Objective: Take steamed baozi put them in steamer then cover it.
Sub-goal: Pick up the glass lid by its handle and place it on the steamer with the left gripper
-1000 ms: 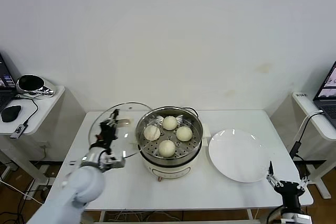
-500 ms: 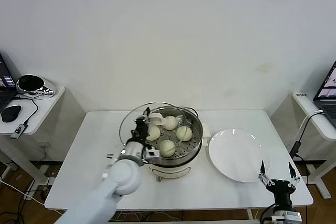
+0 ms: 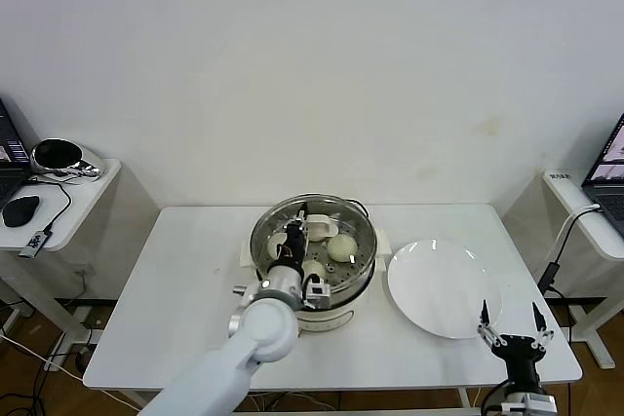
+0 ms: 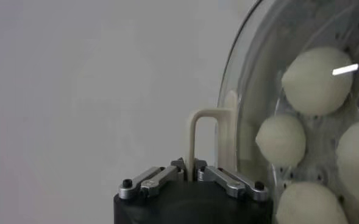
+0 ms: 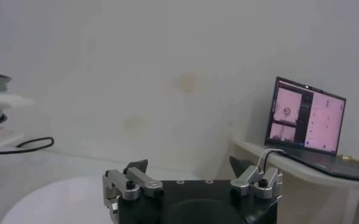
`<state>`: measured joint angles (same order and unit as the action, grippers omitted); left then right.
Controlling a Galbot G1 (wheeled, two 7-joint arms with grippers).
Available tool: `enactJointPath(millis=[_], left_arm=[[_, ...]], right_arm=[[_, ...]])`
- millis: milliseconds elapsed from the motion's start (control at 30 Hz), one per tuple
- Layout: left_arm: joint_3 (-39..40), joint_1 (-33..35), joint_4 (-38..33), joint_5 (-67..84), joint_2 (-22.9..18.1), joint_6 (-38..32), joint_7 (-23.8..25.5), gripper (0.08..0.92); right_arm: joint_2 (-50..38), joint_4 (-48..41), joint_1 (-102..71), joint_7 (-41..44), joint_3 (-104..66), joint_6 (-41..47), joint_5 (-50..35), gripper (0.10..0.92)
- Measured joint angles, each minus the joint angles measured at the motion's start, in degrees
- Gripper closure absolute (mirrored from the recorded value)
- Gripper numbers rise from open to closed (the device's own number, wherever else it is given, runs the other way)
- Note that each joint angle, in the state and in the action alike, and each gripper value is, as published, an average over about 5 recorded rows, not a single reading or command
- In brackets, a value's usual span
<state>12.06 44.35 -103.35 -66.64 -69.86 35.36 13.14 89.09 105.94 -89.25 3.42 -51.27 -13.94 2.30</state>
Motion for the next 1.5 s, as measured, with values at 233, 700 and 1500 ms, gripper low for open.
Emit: enactJointPath(millis=[233, 700, 1500], left_arm=[[-0.05, 0.13, 1.86, -1.38, -1.35, -0.17, -0.08, 0.850], [-0.27, 0.42, 3.93, -2.70, -3.16, -0.32, -0.59, 0.850], [-2.10, 2.32, 2.78, -2.59, -2.63, -2.07, -2.74, 0.559]], right_arm=[[-0.32, -0.07, -0.20, 0.06, -0.03, -0.09, 0.00, 0.203], [-0.70, -0.37, -0.30, 0.16, 0.18, -0.21, 0.07, 0.203], [-0.80, -0.53, -0.73, 0.38, 0.43, -0.55, 0.26, 0.203]])
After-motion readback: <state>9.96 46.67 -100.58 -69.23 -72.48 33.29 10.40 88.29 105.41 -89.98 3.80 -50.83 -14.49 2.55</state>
